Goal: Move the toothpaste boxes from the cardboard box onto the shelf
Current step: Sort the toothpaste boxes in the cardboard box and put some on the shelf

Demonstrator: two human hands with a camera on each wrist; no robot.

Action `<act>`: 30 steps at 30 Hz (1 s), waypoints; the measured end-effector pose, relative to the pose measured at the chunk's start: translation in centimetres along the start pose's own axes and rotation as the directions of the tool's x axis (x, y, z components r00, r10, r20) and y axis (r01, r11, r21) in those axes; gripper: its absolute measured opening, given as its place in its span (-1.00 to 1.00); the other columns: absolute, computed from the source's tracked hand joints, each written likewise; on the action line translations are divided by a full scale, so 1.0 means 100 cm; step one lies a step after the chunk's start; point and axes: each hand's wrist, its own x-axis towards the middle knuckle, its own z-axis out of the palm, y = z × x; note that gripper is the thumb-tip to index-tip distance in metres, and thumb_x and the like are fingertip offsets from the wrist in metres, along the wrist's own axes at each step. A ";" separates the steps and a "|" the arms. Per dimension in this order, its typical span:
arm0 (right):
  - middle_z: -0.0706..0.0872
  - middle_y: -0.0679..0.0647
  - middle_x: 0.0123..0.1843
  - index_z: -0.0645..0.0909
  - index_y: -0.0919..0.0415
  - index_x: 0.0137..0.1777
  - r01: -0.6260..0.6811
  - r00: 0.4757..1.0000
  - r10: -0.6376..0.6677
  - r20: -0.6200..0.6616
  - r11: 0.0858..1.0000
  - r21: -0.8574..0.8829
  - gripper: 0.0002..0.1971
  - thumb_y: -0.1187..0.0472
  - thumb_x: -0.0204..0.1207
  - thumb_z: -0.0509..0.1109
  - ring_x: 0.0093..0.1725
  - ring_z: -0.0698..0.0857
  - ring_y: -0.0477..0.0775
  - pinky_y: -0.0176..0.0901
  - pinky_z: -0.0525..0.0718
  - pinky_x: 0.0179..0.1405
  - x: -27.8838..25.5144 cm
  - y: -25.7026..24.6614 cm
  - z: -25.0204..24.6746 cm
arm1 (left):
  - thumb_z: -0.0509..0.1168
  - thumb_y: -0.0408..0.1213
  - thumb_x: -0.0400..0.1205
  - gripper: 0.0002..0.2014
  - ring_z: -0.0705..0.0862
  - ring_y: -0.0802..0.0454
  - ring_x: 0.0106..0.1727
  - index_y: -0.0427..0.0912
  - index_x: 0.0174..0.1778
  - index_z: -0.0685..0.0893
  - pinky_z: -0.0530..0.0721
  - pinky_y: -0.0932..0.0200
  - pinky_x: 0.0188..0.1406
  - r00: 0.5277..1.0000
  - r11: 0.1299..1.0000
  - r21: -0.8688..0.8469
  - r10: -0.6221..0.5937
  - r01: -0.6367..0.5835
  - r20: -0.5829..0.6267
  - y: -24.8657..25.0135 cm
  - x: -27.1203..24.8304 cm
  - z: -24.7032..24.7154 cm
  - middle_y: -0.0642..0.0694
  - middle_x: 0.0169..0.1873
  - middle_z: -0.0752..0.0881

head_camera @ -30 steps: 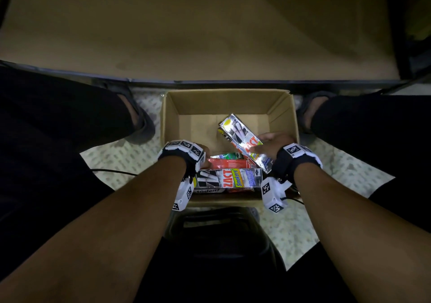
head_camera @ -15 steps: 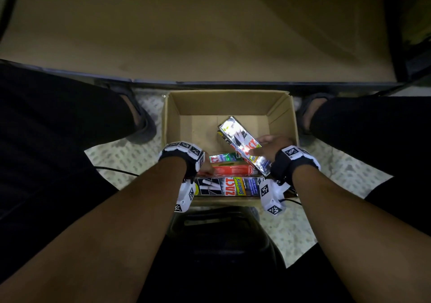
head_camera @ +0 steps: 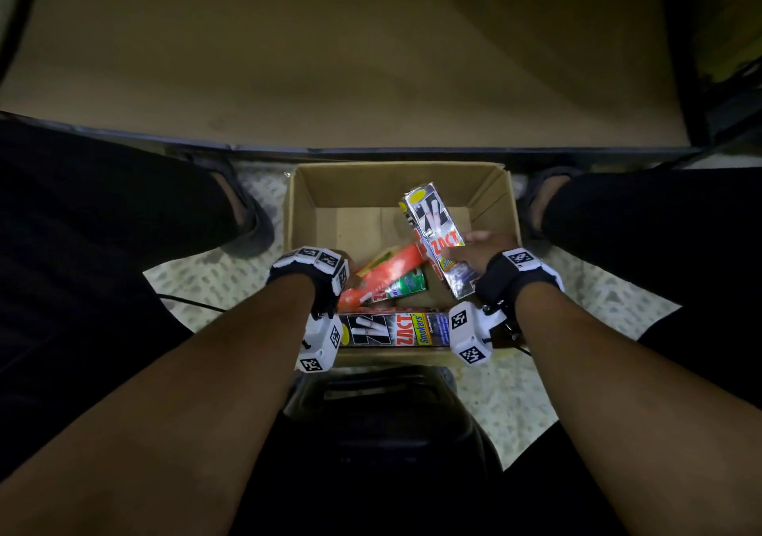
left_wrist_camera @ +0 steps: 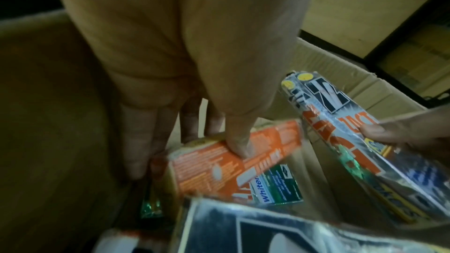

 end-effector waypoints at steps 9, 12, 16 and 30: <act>0.73 0.05 0.21 0.65 0.15 0.29 -0.066 0.998 0.067 -0.006 0.970 -0.235 -0.39 -0.13 0.31 0.64 0.15 0.71 0.14 -0.11 0.60 0.09 0.011 -0.003 0.009 | 0.40 -0.04 0.53 -0.59 0.66 -0.08 -0.01 -0.07 0.26 0.62 0.70 0.08 0.05 0.991 0.996 0.044 0.077 -0.072 -0.109 0.032 -0.137 -0.041 -0.19 0.17 0.65; 0.67 0.05 0.22 0.65 0.17 0.26 -0.059 0.997 0.070 0.023 0.945 -0.322 -0.41 -0.22 0.37 0.56 0.21 0.66 0.16 -0.16 0.48 0.00 0.012 -0.010 0.015 | 0.42 -0.15 0.61 -0.78 0.64 -0.06 -0.21 -0.07 0.13 0.62 0.61 0.18 -0.34 0.986 0.997 0.043 0.069 -0.063 -0.152 0.041 -0.145 -0.037 -0.19 -0.09 0.67; 0.64 0.13 0.03 0.51 -0.14 -0.37 -0.005 0.999 0.031 0.040 0.856 -0.517 -0.72 -0.09 0.48 0.50 -0.03 0.70 0.18 -0.16 0.57 -0.27 0.026 -0.005 0.027 | 0.34 -0.24 0.69 -0.55 0.58 -0.01 0.05 -0.31 0.47 0.51 0.45 0.23 -0.10 0.985 0.987 -0.158 -0.021 -0.006 -0.169 0.052 -0.128 -0.032 -0.17 0.18 0.68; 0.55 0.14 0.27 0.29 0.14 0.44 -0.024 1.000 0.024 -0.005 0.910 -0.414 0.02 -0.39 0.09 0.57 0.18 0.65 0.28 0.12 0.68 0.11 0.027 -0.029 0.053 | 0.54 0.08 0.40 -0.46 0.64 -0.07 -0.06 -0.10 0.16 0.52 0.68 0.01 -0.05 0.954 0.933 -0.358 -0.064 -0.047 -0.293 0.061 -0.099 -0.048 -0.11 0.08 0.67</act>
